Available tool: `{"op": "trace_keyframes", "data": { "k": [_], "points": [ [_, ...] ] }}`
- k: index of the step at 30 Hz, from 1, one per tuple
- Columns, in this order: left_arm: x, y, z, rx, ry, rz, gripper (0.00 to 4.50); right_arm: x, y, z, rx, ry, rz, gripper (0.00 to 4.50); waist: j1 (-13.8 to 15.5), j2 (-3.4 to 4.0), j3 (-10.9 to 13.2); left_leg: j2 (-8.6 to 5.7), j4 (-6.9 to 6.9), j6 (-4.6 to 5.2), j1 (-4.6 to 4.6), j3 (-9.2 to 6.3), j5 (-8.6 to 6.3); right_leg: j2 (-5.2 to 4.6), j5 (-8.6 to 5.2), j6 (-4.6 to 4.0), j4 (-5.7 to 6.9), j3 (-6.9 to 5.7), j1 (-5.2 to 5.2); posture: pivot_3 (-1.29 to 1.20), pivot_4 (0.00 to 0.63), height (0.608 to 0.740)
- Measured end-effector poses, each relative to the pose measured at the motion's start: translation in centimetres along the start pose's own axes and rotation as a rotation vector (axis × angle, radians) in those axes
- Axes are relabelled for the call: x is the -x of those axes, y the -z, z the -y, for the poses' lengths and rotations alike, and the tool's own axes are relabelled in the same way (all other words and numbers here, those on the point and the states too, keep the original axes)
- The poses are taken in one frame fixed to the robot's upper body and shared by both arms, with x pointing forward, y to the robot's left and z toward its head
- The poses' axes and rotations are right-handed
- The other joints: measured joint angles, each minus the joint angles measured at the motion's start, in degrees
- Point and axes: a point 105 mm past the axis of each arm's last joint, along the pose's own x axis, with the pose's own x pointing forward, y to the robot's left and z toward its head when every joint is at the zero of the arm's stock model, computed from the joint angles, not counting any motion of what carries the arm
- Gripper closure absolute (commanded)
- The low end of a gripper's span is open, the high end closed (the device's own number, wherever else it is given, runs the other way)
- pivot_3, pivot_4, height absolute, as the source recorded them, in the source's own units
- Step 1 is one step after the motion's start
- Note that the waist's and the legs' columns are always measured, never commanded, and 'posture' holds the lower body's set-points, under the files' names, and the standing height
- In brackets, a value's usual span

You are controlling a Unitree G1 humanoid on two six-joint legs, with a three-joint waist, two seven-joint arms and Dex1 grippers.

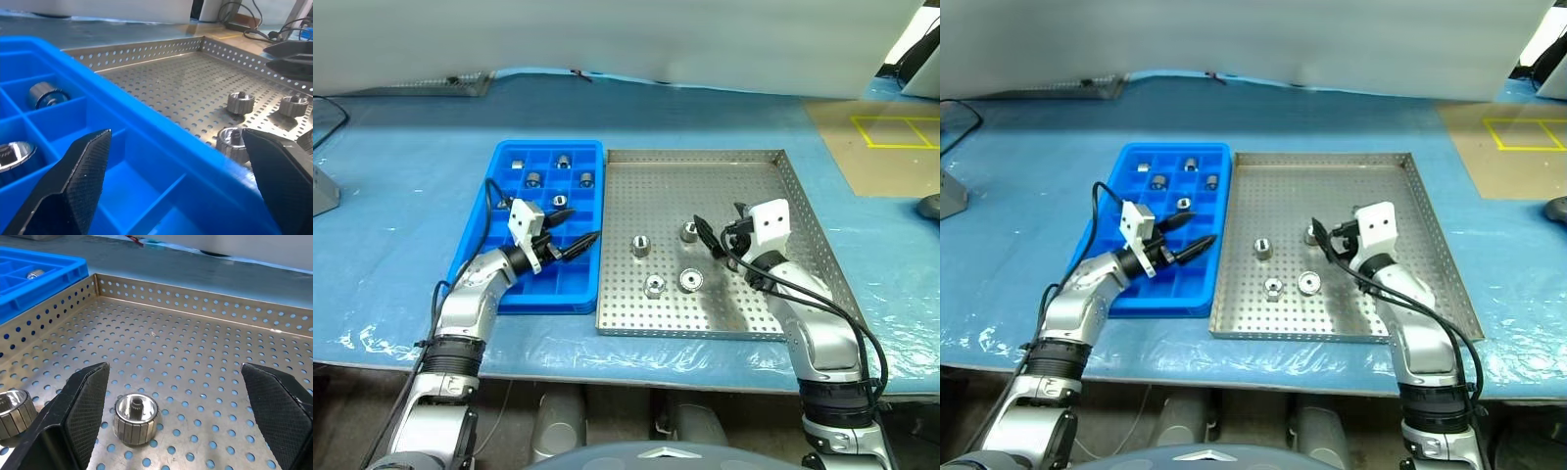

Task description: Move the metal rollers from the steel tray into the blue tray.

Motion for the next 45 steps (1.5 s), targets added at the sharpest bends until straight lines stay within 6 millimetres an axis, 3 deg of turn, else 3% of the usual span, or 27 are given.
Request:
{"op": "trace_keyframes", "data": {
  "k": [21,35,37,39,41,45],
  "points": [
    [0.3,0.1,-0.6,-0.004,0.012,0.018,0.0,-0.2,0.0,-0.3,0.005,0.017,0.004,0.02,-0.3,0.05,0.0,0.02,-0.02,0.01,0.04,0.01,-0.01,0.0,-0.02,-0.05,0.0,0.0,0.0,0.17,0.15,0.74],
    [0.6,-1.8,0.0,0.037,0.097,0.027,0.0,-0.2,0.0,-0.4,-0.003,0.026,0.012,0.02,-0.3,0.04,0.0,0.02,-0.02,-0.01,0.03,0.02,0.0,0.0,-0.02,-0.06,0.04,0.0,0.0,0.13,0.15,0.74],
    [-0.2,-2.8,-0.1,0.024,0.116,0.026,0.0,-0.2,0.0,-0.4,-0.005,0.032,0.016,0.02,-0.1,0.04,0.0,0.02,-0.01,-0.02,0.01,0.01,0.01,0.0,-0.01,-0.07,0.06,-0.01,0.0,0.13,0.15,0.74],
    [-2.1,-4.4,0.4,-0.02,0.158,0.009,0.0,-0.1,0.1,-0.3,-0.005,0.044,0.015,0.02,0.4,0.02,0.0,0.02,0.0,-0.06,-0.07,0.01,0.1,-0.02,-0.01,-0.07,0.08,-0.05,0.01,0.12,0.15,0.74],
    [-4.9,-6.4,1.8,-0.094,0.226,-0.007,0.0,-0.2,0.1,-0.5,-0.007,0.046,0.02,0.02,0.6,0.02,0.0,-0.05,0.03,-0.02,-0.07,0.02,0.13,-0.12,0.0,-0.05,0.08,-0.04,0.05,0.1,0.15,0.74],
    [-8.5,-8.9,4.5,-0.209,0.364,-0.048,0.0,-0.3,0.0,-0.6,-0.012,0.066,0.03,0.02,-0.1,0.01,0.0,-0.04,0.02,-0.01,-0.05,0.02,0.13,-0.06,0.01,-0.03,0.07,-0.02,0.03,0.08,0.15,0.74]
  ]
}}
